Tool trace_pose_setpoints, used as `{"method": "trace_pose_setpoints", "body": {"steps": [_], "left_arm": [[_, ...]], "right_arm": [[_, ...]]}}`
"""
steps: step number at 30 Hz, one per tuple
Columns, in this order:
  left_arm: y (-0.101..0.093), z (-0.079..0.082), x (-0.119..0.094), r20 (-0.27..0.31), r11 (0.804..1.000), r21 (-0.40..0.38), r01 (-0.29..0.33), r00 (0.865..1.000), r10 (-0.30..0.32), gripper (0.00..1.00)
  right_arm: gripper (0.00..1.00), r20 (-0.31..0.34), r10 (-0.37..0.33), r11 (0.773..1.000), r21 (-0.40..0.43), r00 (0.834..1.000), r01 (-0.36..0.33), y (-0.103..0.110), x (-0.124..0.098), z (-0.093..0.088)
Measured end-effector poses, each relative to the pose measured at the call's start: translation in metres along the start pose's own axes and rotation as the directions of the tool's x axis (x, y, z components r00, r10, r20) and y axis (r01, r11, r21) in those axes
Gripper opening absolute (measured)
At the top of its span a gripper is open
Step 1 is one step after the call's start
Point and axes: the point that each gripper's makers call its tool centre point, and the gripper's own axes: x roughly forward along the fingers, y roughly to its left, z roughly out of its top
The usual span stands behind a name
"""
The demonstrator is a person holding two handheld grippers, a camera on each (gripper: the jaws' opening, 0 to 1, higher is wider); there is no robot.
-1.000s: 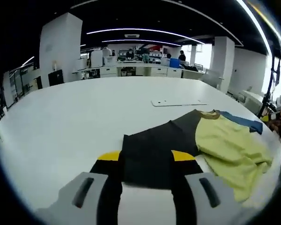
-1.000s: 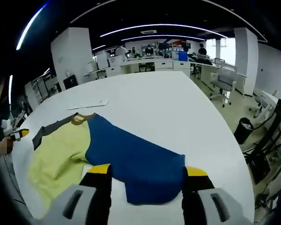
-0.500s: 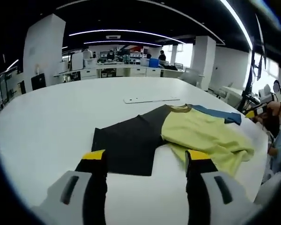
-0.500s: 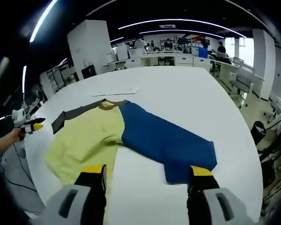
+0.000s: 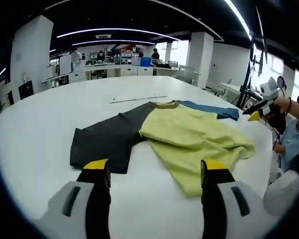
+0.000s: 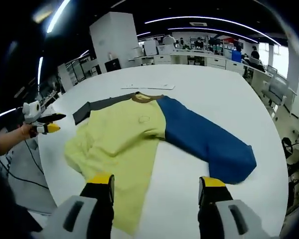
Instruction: Fold the garment on the visible template until the final outline fits inside the template.
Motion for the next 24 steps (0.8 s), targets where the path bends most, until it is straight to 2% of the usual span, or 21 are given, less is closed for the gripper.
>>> {"method": "trace_pose_setpoints", "body": {"steps": [8, 9, 13, 17, 24], "left_arm": [[-0.016, -0.022, 0.002, -0.047, 0.999, 0.014, 0.040, 0.998, -0.040, 0.60], [-0.019, -0.027, 0.003, -0.067, 0.999, 0.023, 0.046, 0.997, -0.044, 0.58], [-0.027, -0.032, 0.005, -0.071, 0.998, 0.026, 0.057, 0.996, -0.055, 0.54], [-0.032, -0.042, 0.008, -0.106, 0.997, 0.053, 0.065, 0.993, -0.059, 0.47], [-0.039, -0.056, 0.011, -0.152, 0.997, 0.029, 0.078, 0.986, -0.073, 0.31]], "right_arm": [[0.56, -0.043, 0.040, 0.999, -0.008, 0.998, -0.040, 0.013, 0.006, -0.021], [0.53, -0.053, 0.039, 0.999, -0.012, 0.998, -0.040, 0.014, 0.007, -0.024], [0.40, -0.084, 0.041, 0.999, -0.029, 0.996, -0.044, 0.018, 0.009, -0.034], [0.37, -0.100, 0.026, 0.998, -0.054, 0.995, -0.032, 0.021, 0.010, -0.040], [0.28, -0.135, 0.010, 0.996, -0.086, 0.991, -0.021, 0.027, 0.010, -0.050]]}}
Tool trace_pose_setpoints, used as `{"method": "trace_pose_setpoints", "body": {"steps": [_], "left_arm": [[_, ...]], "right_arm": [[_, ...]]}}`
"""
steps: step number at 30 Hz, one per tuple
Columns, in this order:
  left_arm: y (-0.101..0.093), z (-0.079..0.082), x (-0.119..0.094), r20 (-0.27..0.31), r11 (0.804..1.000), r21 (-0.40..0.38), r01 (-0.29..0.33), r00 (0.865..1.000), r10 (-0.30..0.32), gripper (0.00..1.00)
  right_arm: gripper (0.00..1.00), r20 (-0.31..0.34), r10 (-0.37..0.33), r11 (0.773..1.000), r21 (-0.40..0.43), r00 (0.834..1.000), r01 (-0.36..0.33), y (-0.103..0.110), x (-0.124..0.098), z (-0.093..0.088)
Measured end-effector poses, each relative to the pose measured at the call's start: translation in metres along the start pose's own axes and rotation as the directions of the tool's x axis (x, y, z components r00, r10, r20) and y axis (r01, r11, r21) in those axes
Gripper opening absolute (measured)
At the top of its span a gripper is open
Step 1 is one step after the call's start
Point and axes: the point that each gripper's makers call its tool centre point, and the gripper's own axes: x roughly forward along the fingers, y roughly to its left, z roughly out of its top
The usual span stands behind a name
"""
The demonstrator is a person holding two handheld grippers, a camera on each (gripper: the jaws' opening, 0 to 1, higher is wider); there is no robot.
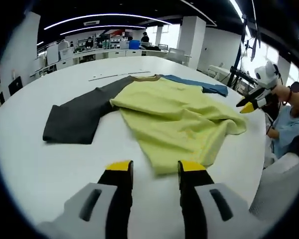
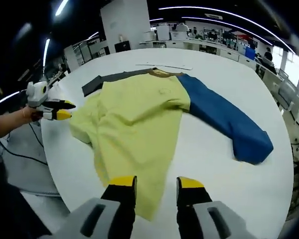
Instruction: Fold the garment on the visible template until the final outline fits inside the template.
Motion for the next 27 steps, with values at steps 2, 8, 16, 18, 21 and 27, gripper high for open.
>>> {"method": "trace_pose_setpoints", "body": {"steps": [2, 8, 16, 18, 21, 27], "left_arm": [[-0.003, -0.001, 0.000, -0.004, 1.000, 0.004, 0.010, 1.000, -0.010, 0.27], [-0.007, -0.006, 0.006, -0.027, 1.000, 0.002, 0.027, 0.999, -0.027, 0.18], [-0.012, -0.007, 0.007, -0.047, 0.999, 0.027, 0.044, 0.998, -0.043, 0.07], [-0.013, -0.007, 0.006, -0.049, 0.998, 0.038, 0.048, 0.998, -0.046, 0.05], [-0.015, -0.006, 0.004, -0.056, 0.996, 0.074, 0.050, 0.997, -0.046, 0.03], [-0.019, 0.001, -0.009, -0.064, 0.992, 0.116, 0.053, 0.997, -0.046, 0.02]], "right_arm": [[0.26, 0.000, 0.000, 1.000, 0.008, 1.000, 0.000, 0.001, -0.001, -0.001], [0.22, -0.038, -0.019, 1.000, 0.023, 0.999, 0.019, 0.005, -0.002, -0.013], [0.15, -0.077, -0.041, 0.996, 0.072, 0.996, 0.047, 0.008, -0.007, -0.027], [0.13, -0.095, -0.043, 0.995, 0.085, 0.995, 0.051, 0.009, -0.007, -0.032], [0.10, -0.127, -0.048, 0.990, 0.122, 0.991, 0.064, 0.009, -0.006, -0.040], [0.00, -0.100, -0.046, 0.984, 0.168, 0.994, 0.062, 0.009, -0.006, -0.041]]}}
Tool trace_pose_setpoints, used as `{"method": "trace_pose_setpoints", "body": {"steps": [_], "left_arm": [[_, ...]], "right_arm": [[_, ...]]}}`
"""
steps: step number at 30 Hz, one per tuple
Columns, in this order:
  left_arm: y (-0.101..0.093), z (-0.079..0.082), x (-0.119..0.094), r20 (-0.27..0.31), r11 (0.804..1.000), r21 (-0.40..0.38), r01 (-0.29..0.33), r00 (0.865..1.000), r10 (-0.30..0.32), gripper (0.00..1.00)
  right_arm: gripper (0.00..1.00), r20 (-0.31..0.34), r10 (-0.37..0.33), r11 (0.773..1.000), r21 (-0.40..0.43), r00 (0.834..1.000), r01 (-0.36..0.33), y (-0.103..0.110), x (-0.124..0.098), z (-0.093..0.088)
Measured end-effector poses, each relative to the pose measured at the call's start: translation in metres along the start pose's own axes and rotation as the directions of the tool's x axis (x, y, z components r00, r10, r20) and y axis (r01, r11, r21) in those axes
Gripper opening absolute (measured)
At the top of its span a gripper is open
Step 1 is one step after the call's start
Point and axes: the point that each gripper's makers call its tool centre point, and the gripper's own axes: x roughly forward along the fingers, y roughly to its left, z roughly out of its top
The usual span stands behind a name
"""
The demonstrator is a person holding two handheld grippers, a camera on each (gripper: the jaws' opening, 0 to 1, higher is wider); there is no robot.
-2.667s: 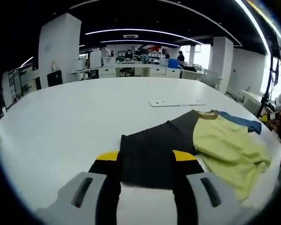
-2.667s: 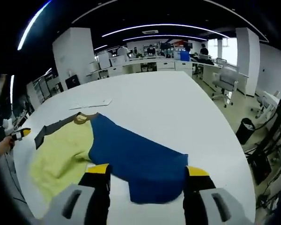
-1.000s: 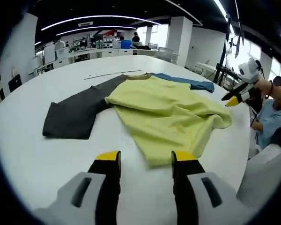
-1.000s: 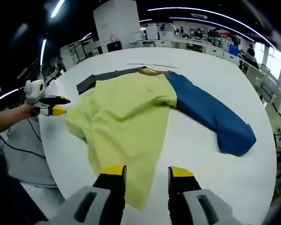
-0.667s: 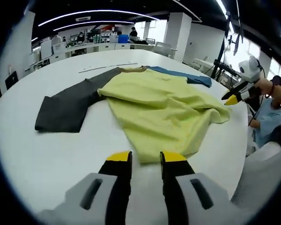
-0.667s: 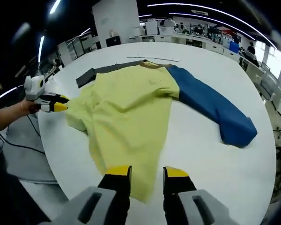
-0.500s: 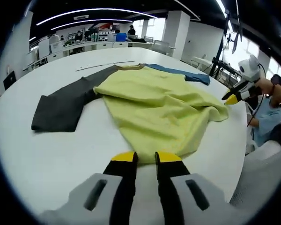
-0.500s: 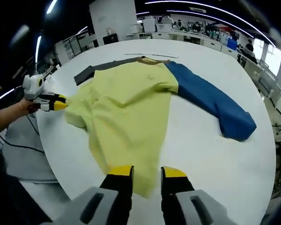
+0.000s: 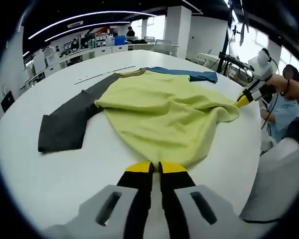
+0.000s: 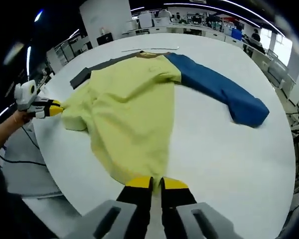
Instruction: Fold the garment on the visible template until the final outline fits inside the template.
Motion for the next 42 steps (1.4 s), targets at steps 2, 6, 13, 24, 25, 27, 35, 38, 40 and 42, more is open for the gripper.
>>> {"method": "trace_pose_setpoints", "body": {"steps": [2, 6, 13, 24, 25, 27, 35, 38, 40, 42], "left_arm": [[0.002, 0.003, -0.006, 0.007, 1.000, 0.000, -0.003, 1.000, 0.003, 0.02], [0.005, 0.005, -0.019, 0.011, 0.999, -0.033, -0.011, 1.000, 0.012, 0.02], [0.005, 0.000, -0.033, 0.011, 0.995, -0.100, -0.017, 1.000, 0.019, 0.01], [0.006, -0.018, -0.045, -0.034, 0.983, -0.177, -0.045, 0.999, 0.039, 0.00], [0.007, -0.020, -0.045, -0.035, 0.984, -0.173, -0.048, 0.998, 0.042, 0.00], [0.008, -0.024, -0.045, -0.051, 0.983, -0.178, -0.052, 0.998, 0.044, 0.00], [0.002, -0.038, -0.044, -0.108, 0.984, -0.168, -0.056, 0.993, 0.038, 0.00], [-0.001, -0.038, -0.043, -0.106, 0.990, -0.128, -0.054, 0.994, 0.041, 0.00], [-0.002, -0.038, -0.043, -0.095, 0.991, -0.124, -0.044, 0.995, 0.032, 0.00], [-0.004, -0.038, -0.043, -0.085, 0.992, -0.120, -0.031, 0.996, 0.021, 0.04]], "right_arm": [[0.00, 0.005, 0.004, 1.000, 0.012, 1.000, -0.004, 0.001, -0.002, 0.000], [0.00, 0.011, 0.005, 1.000, 0.021, 1.000, -0.005, 0.001, -0.007, 0.001], [0.00, -0.004, 0.025, 0.999, 0.041, 1.000, -0.025, 0.009, -0.020, -0.009], [0.00, 0.020, 0.031, 0.994, 0.100, 0.999, -0.033, 0.023, -0.031, -0.021], [0.00, 0.024, 0.031, 0.994, 0.108, 0.999, -0.033, 0.024, -0.032, -0.022], [0.00, 0.031, 0.021, 0.993, 0.118, 0.999, -0.025, 0.023, -0.032, -0.024], [0.00, 0.016, 0.007, 0.993, 0.119, 1.000, -0.009, 0.022, -0.033, -0.031], [0.00, 0.012, 0.001, 0.992, 0.125, 1.000, -0.003, 0.020, -0.030, -0.032], [0.00, 0.007, 0.001, 0.992, 0.123, 1.000, -0.002, 0.020, -0.029, -0.032], [0.00, 0.005, -0.002, 0.993, 0.117, 1.000, 0.001, 0.019, -0.029, -0.032]]}}
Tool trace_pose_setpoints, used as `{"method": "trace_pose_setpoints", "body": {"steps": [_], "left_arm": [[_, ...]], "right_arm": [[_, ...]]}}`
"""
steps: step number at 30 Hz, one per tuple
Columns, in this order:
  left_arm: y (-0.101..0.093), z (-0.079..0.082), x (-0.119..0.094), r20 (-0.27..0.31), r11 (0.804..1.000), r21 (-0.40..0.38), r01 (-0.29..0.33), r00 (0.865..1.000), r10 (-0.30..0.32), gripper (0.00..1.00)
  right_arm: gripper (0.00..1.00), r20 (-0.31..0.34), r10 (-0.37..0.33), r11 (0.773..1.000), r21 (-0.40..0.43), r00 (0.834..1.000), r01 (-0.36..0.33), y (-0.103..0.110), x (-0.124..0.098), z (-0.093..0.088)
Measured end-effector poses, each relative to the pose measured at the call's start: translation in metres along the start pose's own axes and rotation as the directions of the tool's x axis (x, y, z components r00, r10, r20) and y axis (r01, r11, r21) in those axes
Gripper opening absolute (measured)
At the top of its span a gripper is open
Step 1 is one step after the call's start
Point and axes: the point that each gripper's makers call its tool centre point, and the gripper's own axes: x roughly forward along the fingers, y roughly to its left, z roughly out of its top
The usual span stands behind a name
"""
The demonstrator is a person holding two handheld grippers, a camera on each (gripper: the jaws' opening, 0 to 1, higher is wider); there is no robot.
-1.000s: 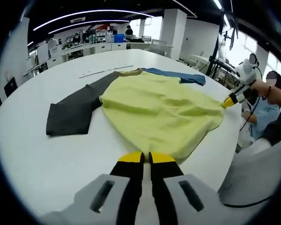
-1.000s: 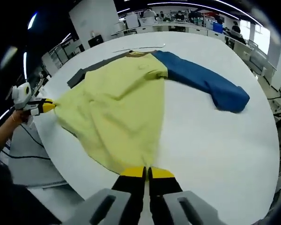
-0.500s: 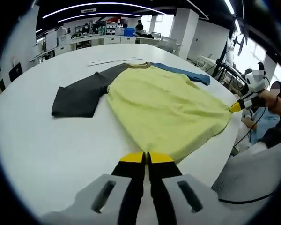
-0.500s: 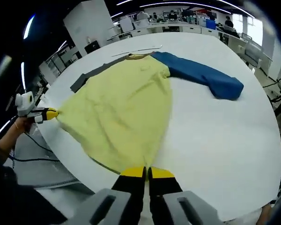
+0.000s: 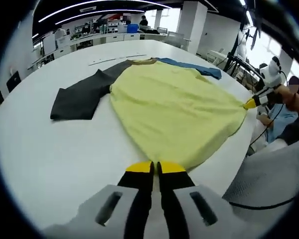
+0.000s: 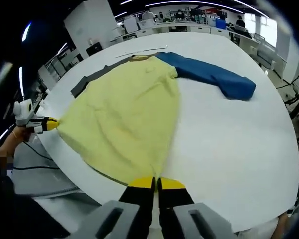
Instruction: Fold the garment on the visible template until the final outline fits inside the template.
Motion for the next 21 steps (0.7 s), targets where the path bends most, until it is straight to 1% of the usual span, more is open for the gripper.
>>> {"method": "trace_pose_setpoints", "body": {"steps": [2, 6, 9, 13, 16, 18, 19, 21], "left_arm": [[-0.001, -0.001, -0.001, 0.004, 1.000, 0.001, 0.008, 1.000, -0.008, 0.09], [-0.004, -0.003, -0.005, 0.017, 0.999, 0.004, 0.036, 0.999, -0.036, 0.15], [-0.005, -0.009, -0.008, 0.002, 0.998, 0.030, 0.046, 0.999, -0.046, 0.20], [-0.007, -0.018, -0.007, -0.028, 0.996, 0.059, 0.060, 0.998, -0.059, 0.22], [-0.003, -0.022, -0.001, -0.056, 0.993, 0.110, 0.042, 0.998, -0.036, 0.20], [-0.002, -0.019, 0.003, -0.049, 0.991, 0.128, 0.036, 0.998, -0.029, 0.18], [-0.004, -0.012, 0.004, -0.023, 0.991, 0.130, 0.037, 0.999, -0.035, 0.18], [-0.008, -0.003, 0.005, 0.009, 0.992, 0.110, 0.054, 0.998, -0.056, 0.17]], "right_arm": [[0.00, -0.001, 0.000, 1.000, 0.003, 1.000, 0.000, -0.001, 0.000, 0.000], [0.00, 0.003, 0.003, 1.000, 0.017, 1.000, -0.003, -0.001, 0.001, 0.000], [0.00, 0.003, 0.004, 1.000, 0.023, 1.000, -0.004, -0.002, 0.001, -0.001], [0.00, -0.001, 0.003, 1.000, 0.024, 1.000, -0.003, -0.001, 0.002, -0.002], [0.00, -0.004, 0.002, 1.000, 0.025, 1.000, -0.002, -0.002, 0.003, -0.002], [0.00, -0.005, 0.003, 1.000, 0.027, 1.000, -0.003, -0.002, 0.003, -0.002], [0.00, -0.004, 0.003, 1.000, 0.030, 1.000, -0.003, -0.002, 0.003, -0.002], [0.00, -0.001, 0.004, 0.999, 0.037, 1.000, -0.004, -0.002, 0.002, -0.002]]}}
